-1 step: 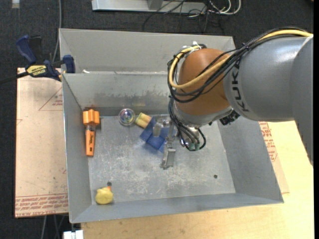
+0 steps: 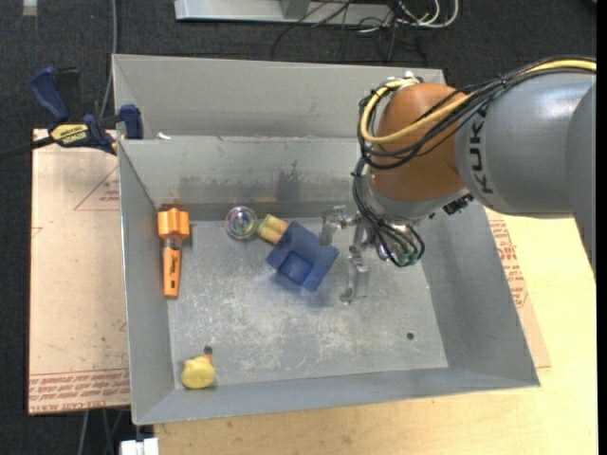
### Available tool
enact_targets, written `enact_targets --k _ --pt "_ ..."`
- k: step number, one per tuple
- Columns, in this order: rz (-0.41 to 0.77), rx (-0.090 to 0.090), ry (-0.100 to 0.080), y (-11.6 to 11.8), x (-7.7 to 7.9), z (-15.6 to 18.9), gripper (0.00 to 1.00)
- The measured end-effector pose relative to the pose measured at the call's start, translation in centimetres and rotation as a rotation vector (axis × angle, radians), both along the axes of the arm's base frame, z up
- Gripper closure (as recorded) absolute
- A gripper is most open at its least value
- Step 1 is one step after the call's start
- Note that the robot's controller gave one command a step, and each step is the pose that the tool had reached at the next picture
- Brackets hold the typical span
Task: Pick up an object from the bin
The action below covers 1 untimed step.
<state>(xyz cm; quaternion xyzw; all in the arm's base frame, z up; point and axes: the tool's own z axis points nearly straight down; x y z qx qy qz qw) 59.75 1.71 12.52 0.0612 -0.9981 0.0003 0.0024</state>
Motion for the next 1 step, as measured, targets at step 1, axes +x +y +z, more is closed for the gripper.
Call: enact_targets --k 1 --pt "0.148 0.002 -0.002 1.17 -1.48 2.48 0.00"
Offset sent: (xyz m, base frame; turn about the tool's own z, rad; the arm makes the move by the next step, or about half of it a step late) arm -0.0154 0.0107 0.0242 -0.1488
